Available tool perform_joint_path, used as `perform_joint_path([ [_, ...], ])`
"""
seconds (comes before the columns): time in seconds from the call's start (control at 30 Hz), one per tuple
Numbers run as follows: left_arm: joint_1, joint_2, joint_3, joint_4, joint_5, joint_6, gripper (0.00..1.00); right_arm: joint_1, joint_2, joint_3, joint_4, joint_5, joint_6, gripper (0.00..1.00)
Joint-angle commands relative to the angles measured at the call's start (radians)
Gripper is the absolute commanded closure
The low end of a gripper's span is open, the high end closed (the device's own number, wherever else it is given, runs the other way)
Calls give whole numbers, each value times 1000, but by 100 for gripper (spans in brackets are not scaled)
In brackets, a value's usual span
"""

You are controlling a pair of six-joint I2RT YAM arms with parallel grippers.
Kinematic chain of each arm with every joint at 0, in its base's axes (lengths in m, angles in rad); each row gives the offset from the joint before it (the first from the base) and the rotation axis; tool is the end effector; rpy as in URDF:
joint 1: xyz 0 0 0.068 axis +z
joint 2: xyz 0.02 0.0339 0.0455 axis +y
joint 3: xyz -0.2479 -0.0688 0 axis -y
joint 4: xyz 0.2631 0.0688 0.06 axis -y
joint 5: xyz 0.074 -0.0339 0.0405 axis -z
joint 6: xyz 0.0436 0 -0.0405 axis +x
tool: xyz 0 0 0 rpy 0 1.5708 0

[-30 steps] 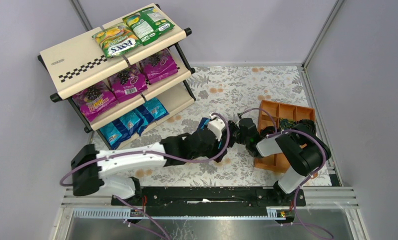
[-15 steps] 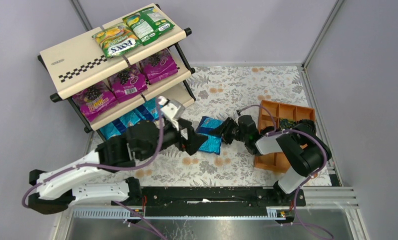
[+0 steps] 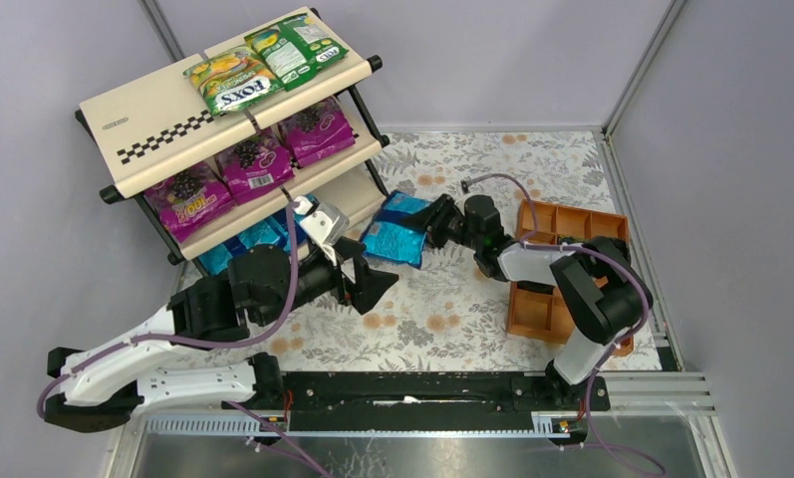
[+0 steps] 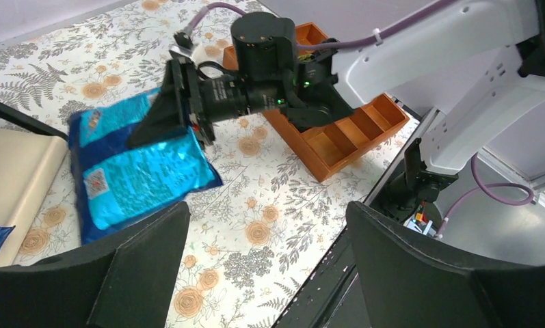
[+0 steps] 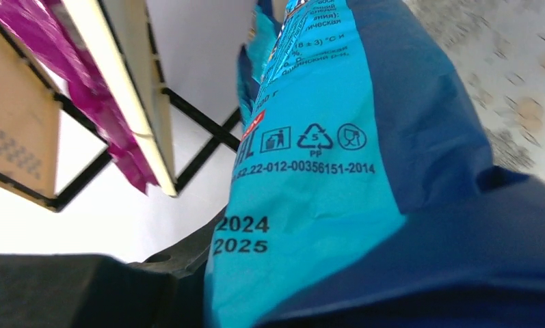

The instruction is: Place and organize the candy bags onto the shelf

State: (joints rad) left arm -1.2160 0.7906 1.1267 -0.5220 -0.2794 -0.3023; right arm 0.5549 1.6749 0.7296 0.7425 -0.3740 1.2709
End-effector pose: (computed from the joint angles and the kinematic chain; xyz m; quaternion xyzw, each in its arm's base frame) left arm 0.0766 -0.1722 0.4117 0.2564 0.7232 -0.3574 0.5324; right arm 0.2982 0.2036 0.1588 0.1568 0.7544 0.5794 0.2656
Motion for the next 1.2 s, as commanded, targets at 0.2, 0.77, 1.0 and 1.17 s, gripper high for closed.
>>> perform_joint_path([
  [0.2,0,-40,18,18,-4,19,11,58,244,276,413,159,249,74],
  [0.77,0,-77,31,-31,5,-11,10,125,536,619,458,359,312,75],
  [1.0,0,-77,24,-38,8,-33,10,153,605,772,365,425,272,74],
  [1.17,-1,-73,36,-47,7,-35,10,165,646,832,309,461,258,74],
])
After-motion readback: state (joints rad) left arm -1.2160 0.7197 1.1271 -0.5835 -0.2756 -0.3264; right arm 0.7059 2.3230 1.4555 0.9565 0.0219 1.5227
